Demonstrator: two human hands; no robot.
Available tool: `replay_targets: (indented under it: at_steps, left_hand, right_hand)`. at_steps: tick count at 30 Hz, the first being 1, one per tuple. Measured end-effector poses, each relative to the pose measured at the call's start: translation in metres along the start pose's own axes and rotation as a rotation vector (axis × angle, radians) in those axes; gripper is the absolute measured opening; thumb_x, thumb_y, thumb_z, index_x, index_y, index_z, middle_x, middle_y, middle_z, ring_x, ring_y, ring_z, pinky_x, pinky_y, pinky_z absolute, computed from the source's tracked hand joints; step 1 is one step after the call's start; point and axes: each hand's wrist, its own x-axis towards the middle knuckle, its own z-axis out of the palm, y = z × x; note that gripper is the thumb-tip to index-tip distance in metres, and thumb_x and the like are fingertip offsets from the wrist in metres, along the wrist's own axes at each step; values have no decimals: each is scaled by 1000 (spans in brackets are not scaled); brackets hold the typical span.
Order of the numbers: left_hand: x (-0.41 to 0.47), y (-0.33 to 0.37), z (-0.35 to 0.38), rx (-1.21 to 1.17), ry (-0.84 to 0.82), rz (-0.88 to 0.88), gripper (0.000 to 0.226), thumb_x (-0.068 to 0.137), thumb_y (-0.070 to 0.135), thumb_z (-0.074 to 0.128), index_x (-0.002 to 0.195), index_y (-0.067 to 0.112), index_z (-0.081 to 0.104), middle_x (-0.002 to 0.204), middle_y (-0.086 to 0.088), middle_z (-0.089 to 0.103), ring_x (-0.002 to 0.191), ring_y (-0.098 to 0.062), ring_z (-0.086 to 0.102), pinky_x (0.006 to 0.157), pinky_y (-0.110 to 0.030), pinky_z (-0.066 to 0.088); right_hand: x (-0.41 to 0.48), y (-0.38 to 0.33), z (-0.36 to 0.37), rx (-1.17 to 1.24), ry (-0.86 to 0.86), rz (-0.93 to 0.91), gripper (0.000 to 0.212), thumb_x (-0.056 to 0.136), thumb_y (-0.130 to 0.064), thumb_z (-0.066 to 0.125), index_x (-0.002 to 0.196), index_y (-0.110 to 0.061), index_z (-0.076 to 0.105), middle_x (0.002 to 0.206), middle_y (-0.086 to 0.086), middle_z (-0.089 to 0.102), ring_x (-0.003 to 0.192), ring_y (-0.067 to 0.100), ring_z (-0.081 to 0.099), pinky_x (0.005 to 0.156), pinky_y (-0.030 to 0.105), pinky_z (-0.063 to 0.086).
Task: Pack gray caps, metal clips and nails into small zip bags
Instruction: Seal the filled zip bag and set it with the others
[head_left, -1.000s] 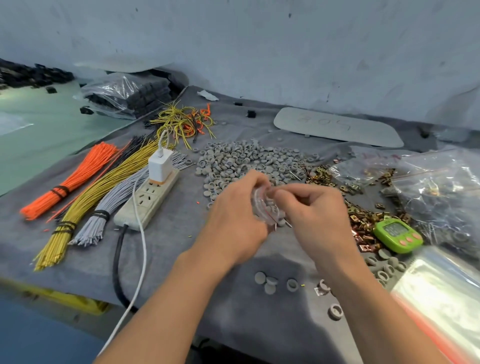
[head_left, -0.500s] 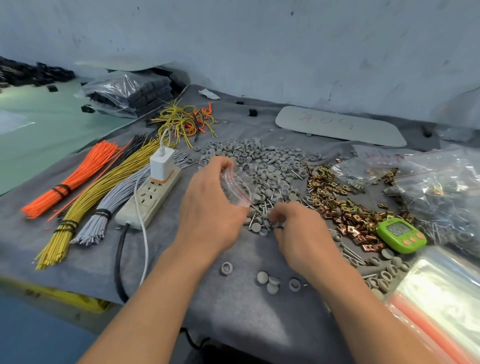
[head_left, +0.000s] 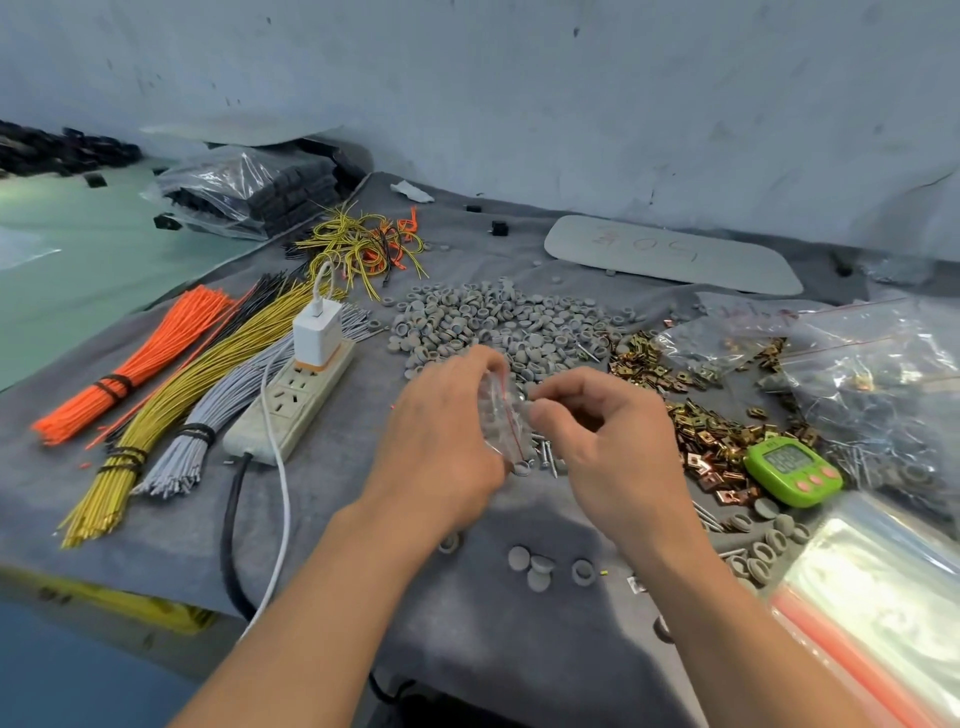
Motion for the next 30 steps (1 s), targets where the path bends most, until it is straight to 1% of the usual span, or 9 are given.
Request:
replay_targets:
  at_steps: [3, 6, 10, 14, 19, 22, 25, 27, 30]
  left_hand:
    - [-3, 7, 6, -39, -41, 86, 51, 70, 19, 80, 110, 37, 54, 98, 16, 57, 95, -10, 51, 72, -21, 34]
    - [-4, 12, 9, -91, -51, 118, 42, 72, 18, 77, 104, 34, 54, 93, 15, 57, 90, -10, 51, 70, -14, 36]
    - [-4, 16, 10, -142, -104, 115, 38, 73, 17, 74, 102, 31, 54, 94, 10, 63, 89, -16, 57, 72, -31, 44]
    - [-5, 16, 10, -153, -114, 118, 35, 74, 14, 70, 99, 32, 54, 88, 11, 61, 85, -13, 55, 67, -26, 39]
    - [-3, 12, 7, -158, -95, 71, 35, 75, 20, 71, 99, 35, 52, 89, 13, 64, 83, -9, 54, 66, -20, 41]
    - [-1, 8, 3, -163, -65, 13, 44, 72, 24, 77, 104, 39, 51, 95, 14, 66, 86, -8, 57, 69, -25, 45]
    - [-1, 4, -1, -167, -17, -54, 61, 67, 22, 81, 111, 48, 47, 95, 17, 65, 84, 4, 58, 63, -10, 41]
    - [-1, 2, -4, -175, 18, -91, 69, 67, 21, 84, 113, 51, 44, 95, 20, 63, 81, 9, 56, 65, -4, 39]
    - [0, -1, -7, -213, 56, -153, 69, 68, 25, 90, 112, 48, 42, 98, 23, 62, 85, 12, 55, 65, -3, 39]
  right_hand:
    - [-1, -1, 5, 9, -60, 3, 21, 87, -4, 74, 83, -23, 81, 74, -10, 77, 67, 6, 72, 61, 20, 53]
    - [0, 0, 8, 57, -143, 23, 34, 86, 1, 69, 74, -29, 80, 71, -7, 77, 65, 7, 70, 58, 24, 52]
    - [2, 1, 6, 3, -212, 48, 27, 82, -5, 63, 67, -23, 75, 62, -3, 72, 59, 7, 60, 58, 27, 45]
    - [6, 0, 6, -162, -252, 36, 23, 85, -6, 65, 68, -19, 74, 67, -1, 73, 63, 17, 65, 64, 37, 54]
    - [9, -4, 3, -290, -254, -14, 37, 86, -12, 65, 60, -38, 68, 55, -12, 62, 52, 5, 51, 55, 21, 39]
    - [9, -5, 0, -187, -60, 4, 30, 87, -12, 65, 78, -36, 81, 66, -20, 73, 58, 3, 65, 53, 18, 46]
    - [14, 0, -5, -168, 122, 90, 26, 89, -12, 67, 85, -33, 82, 75, -20, 76, 65, 0, 69, 65, 26, 57]
    - [16, 8, -10, -320, 93, 126, 27, 93, -13, 64, 100, -33, 81, 93, -19, 78, 73, 0, 71, 76, 29, 61]
    - [15, 20, -8, -719, -181, 153, 47, 96, -13, 56, 134, -39, 63, 125, -1, 69, 90, 23, 70, 83, 39, 59]
